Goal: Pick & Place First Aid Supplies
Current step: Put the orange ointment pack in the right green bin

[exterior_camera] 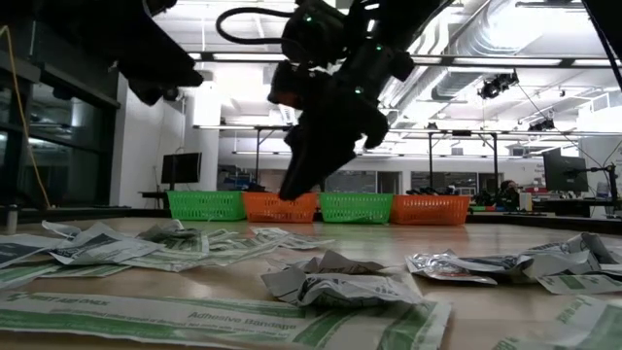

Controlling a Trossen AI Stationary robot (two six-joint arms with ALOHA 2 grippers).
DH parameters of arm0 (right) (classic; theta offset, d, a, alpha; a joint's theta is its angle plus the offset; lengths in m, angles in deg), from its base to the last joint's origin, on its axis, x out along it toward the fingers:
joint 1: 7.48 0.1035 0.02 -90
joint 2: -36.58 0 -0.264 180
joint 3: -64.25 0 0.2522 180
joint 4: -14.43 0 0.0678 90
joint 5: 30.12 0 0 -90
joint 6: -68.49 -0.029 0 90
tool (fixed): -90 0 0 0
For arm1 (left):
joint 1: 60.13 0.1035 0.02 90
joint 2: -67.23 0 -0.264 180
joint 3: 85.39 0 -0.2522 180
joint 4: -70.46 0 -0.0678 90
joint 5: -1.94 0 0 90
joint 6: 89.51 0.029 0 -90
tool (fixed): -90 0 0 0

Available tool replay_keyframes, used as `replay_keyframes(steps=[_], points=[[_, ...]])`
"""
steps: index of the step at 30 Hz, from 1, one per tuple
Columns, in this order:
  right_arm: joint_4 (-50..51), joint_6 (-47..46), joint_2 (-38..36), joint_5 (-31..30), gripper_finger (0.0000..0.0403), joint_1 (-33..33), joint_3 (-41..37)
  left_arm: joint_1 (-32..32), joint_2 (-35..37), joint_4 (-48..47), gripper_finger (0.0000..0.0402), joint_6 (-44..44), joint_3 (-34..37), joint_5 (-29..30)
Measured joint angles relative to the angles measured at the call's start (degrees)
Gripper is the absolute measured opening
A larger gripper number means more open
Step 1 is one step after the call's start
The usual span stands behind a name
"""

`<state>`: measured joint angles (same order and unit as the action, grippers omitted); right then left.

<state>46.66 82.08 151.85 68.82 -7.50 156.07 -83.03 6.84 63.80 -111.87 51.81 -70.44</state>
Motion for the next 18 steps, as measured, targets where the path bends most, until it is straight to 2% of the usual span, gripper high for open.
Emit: replay_keyframes(steps=[10,18], points=[[3.17,1.88,5.46,2.57,0.0167,0.55,7.05,0.0,2.92,-1.32,0.0112,1.5,-0.07,1.57],[4.5,4.32,7.26,4.67,0.0167,0.52,7.41,0.0,2.96,-1.27,0.0112,1.53,-0.09,1.56]])
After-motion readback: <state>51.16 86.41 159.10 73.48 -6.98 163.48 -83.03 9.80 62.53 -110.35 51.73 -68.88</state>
